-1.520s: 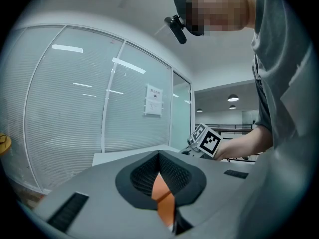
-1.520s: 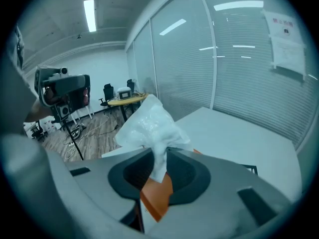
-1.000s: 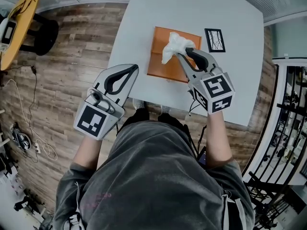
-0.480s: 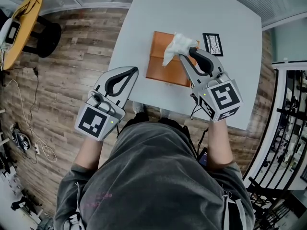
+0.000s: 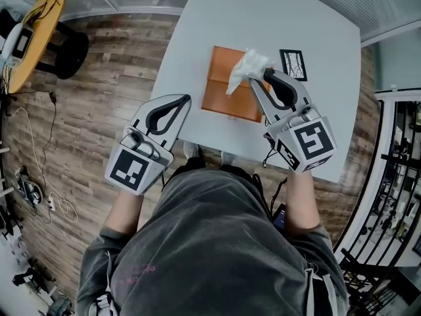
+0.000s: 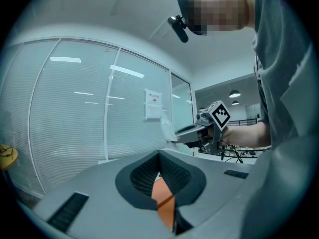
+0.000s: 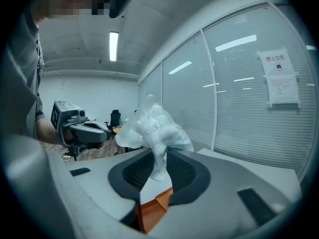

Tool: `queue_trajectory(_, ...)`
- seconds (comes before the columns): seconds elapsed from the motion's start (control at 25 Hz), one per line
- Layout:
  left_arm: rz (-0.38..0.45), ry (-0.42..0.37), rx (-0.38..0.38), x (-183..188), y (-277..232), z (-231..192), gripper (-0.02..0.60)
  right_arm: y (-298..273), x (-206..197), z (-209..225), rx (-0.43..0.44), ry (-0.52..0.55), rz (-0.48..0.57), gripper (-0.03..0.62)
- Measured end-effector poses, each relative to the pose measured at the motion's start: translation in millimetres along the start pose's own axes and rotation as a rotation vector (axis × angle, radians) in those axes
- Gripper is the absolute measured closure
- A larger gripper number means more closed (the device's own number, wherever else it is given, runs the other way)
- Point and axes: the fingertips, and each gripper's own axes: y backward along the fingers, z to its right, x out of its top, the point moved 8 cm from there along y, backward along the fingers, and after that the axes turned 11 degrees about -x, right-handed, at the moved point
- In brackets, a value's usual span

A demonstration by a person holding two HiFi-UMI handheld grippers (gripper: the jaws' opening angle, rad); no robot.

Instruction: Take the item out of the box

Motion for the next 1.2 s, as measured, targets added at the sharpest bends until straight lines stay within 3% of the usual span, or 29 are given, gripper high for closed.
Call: queue_trajectory(1.2,-0.007,0.005,-0.003,-3.6,0.0,2.1,0.575,1.2,-9.3,-4.7,-0.005,0.008,-0.026,0.522)
